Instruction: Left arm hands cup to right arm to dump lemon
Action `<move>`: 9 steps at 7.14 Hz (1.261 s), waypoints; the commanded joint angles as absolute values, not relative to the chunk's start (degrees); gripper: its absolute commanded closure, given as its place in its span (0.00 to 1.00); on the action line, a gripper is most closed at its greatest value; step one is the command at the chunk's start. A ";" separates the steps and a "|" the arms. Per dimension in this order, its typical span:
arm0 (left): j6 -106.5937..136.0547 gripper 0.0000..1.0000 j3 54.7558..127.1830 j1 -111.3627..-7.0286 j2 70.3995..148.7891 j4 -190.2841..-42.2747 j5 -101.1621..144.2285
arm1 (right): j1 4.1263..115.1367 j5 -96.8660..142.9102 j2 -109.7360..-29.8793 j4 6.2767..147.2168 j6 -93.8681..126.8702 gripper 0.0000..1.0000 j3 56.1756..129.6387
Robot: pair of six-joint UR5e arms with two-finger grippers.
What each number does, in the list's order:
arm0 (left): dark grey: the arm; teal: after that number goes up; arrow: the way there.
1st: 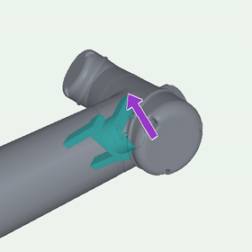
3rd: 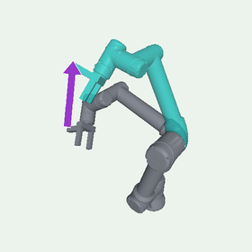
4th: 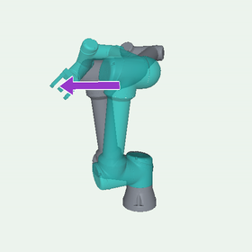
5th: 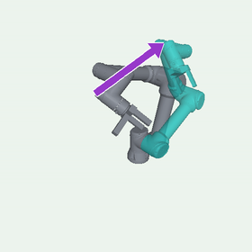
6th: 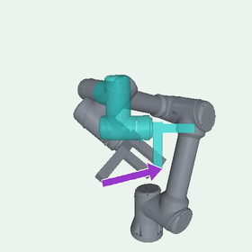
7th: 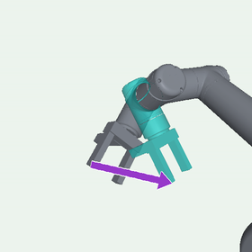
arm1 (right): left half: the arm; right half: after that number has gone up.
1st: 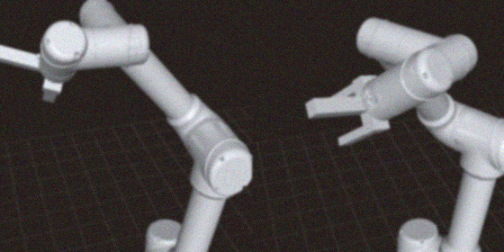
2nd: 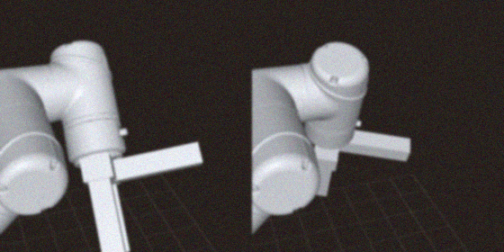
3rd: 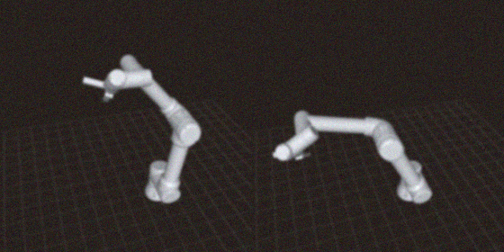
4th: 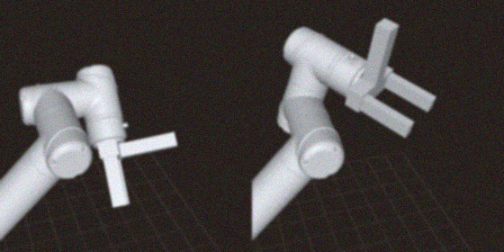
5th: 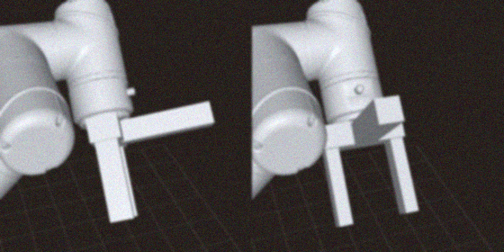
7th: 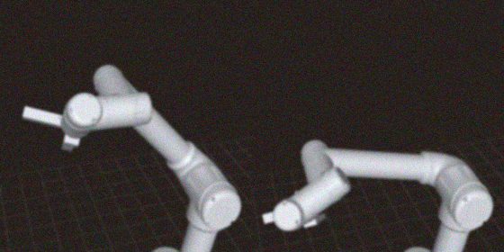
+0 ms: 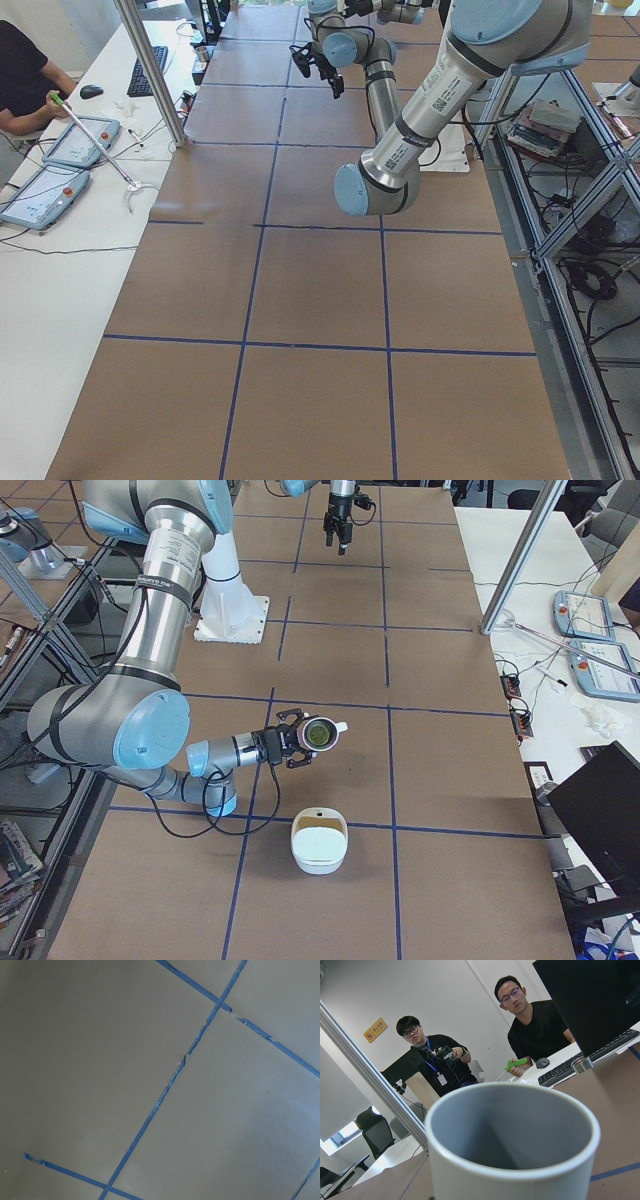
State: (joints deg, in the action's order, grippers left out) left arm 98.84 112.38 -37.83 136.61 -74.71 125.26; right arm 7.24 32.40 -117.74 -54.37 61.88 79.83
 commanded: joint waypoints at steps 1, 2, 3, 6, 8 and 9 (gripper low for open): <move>98.88 0.00 112.59 -37.79 136.50 -74.71 125.16 | 7.38 35.39 -121.96 -59.30 69.03 0.91 78.40; 98.88 0.00 112.59 -37.79 136.49 -74.71 125.16 | 7.56 36.99 -122.77 -60.02 75.43 0.91 77.18; 98.88 0.00 112.59 -37.79 136.49 -74.71 125.16 | 7.47 37.09 -122.70 -64.99 78.80 0.91 74.30; 98.88 0.00 112.59 -37.62 136.49 -74.79 123.06 | 7.82 38.93 -121.38 -72.76 95.40 0.91 66.45; 98.88 0.00 112.59 -37.53 136.49 -74.79 122.70 | 7.39 38.76 -119.28 -80.37 103.75 0.90 63.21; 98.88 0.00 112.67 -37.53 136.49 -74.79 122.70 | 8.17 38.67 -119.18 -81.03 109.02 0.89 62.85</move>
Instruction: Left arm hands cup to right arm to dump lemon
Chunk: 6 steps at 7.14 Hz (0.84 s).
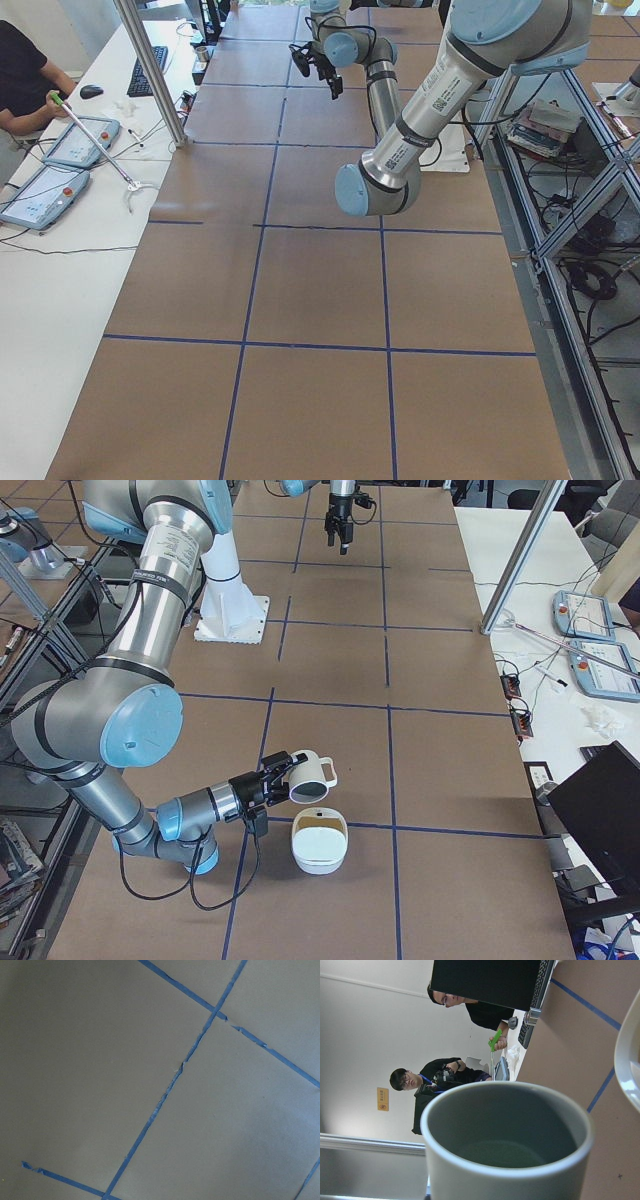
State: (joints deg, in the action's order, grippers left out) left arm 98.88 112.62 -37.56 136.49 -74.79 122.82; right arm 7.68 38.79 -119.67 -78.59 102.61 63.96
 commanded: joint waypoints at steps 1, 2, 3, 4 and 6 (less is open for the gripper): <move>98.88 0.00 112.68 -37.53 136.41 -74.79 122.70 | 8.87 38.41 -119.18 -81.12 113.51 0.89 62.75; 98.88 0.00 112.68 -37.53 136.41 -74.79 122.61 | 10.79 38.41 -119.01 -81.12 118.51 0.86 62.75; 98.88 0.00 112.68 -37.53 136.32 -74.79 122.61 | 11.94 38.41 -116.39 -81.12 123.09 0.85 62.58; 98.88 0.00 112.68 -37.44 136.23 -74.79 122.61 | 12.65 38.32 -116.11 -81.21 126.09 0.85 62.58; 98.79 0.00 112.68 -37.35 135.71 -74.71 120.25 | 13.54 38.32 -116.19 -81.39 133.30 0.85 62.49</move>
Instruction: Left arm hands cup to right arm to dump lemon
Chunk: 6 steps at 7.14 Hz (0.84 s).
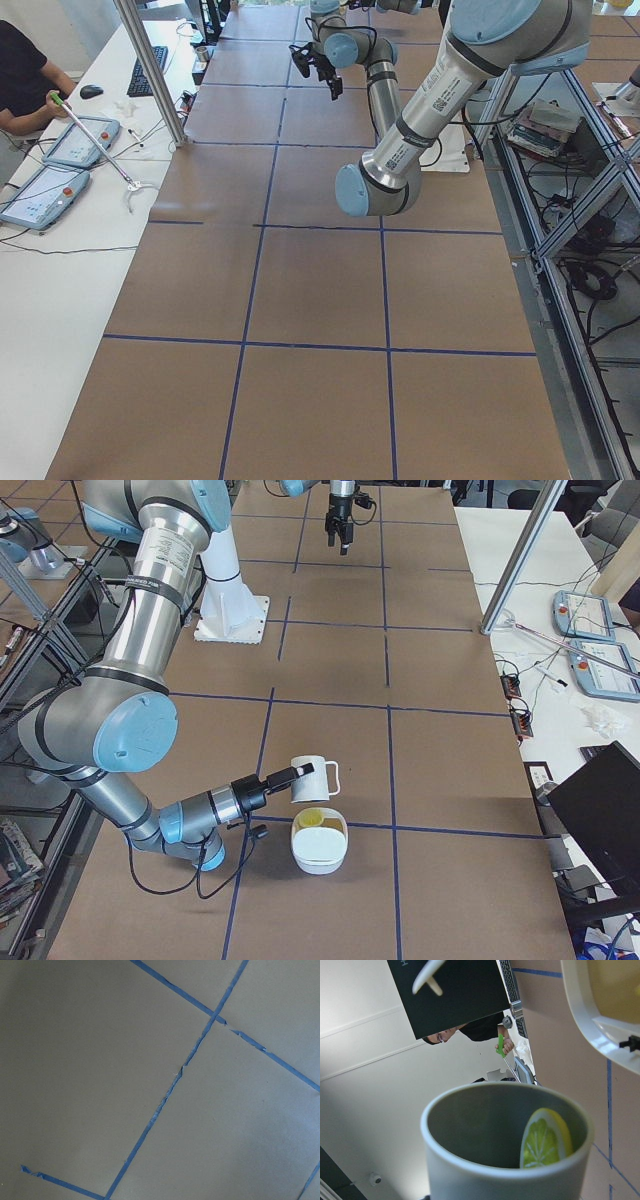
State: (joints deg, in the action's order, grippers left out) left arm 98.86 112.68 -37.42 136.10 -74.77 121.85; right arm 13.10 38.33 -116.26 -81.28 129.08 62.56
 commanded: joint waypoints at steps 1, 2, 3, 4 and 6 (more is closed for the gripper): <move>98.62 0.00 112.68 -37.44 134.75 -74.79 119.71 | 14.06 38.32 -114.71 -81.39 133.50 0.85 62.58; 98.53 0.00 112.68 -37.44 134.74 -74.79 119.62 | 14.67 38.32 -113.31 -82.08 134.55 0.85 62.58; 98.44 0.00 112.68 -37.44 134.82 -74.71 118.58 | 15.11 38.32 -113.29 -84.27 139.17 0.85 61.36; 98.35 0.00 112.68 -37.44 134.74 -74.71 118.13 | 16.25 38.32 -113.38 -86.03 142.61 0.84 58.91; 98.26 0.00 112.76 -37.62 134.74 -74.71 118.13 | 16.26 38.15 -113.29 -90.42 144.04 0.84 56.96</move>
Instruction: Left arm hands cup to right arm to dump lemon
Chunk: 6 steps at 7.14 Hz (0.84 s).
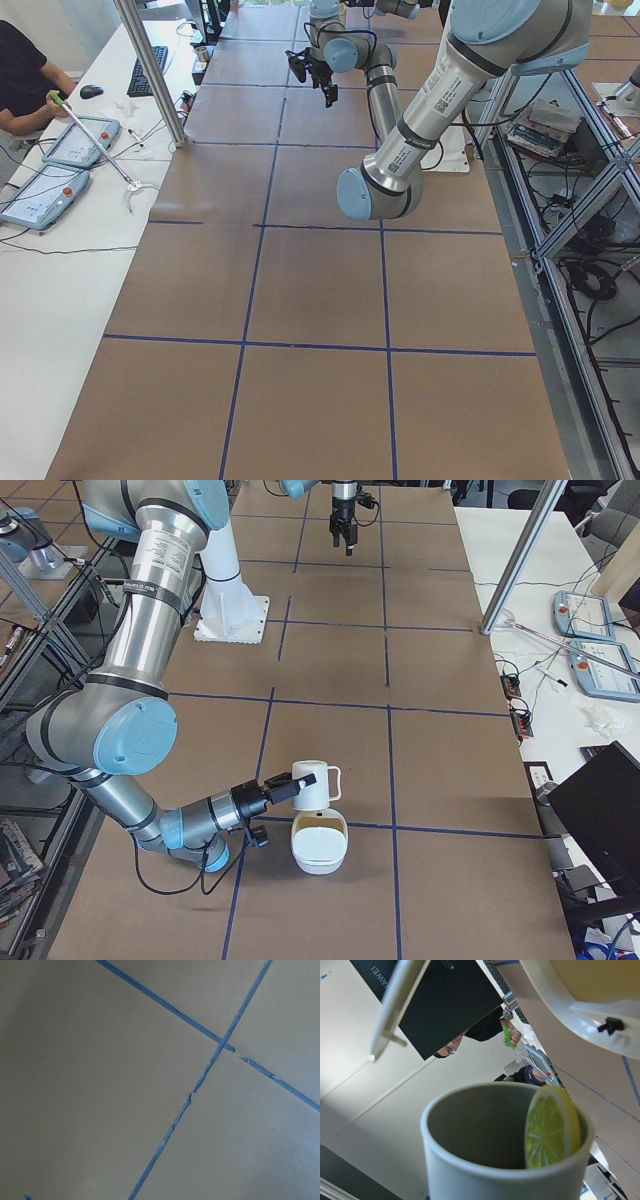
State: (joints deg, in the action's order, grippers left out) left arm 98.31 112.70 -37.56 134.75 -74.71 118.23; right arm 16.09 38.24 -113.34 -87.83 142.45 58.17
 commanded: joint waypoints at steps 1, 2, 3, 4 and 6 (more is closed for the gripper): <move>98.26 0.00 112.76 -37.62 134.82 -74.71 117.78 | 16.69 37.54 -113.29 -91.40 147.27 0.84 56.87; 98.26 0.00 113.02 -37.62 134.82 -74.62 115.77 | 17.22 37.18 -113.29 -91.41 149.39 0.84 56.87; 98.26 0.00 113.46 -37.62 135.35 -72.36 115.49 | 16.97 36.13 -113.29 -91.49 152.11 0.83 56.78; 98.09 0.00 114.08 -37.62 135.35 -71.46 115.14 | 16.79 36.04 -113.29 -91.41 152.14 0.83 56.69; 98.09 0.00 114.17 -37.62 135.35 -71.46 115.14 | 13.20 36.47 -113.73 -86.62 149.78 0.78 57.13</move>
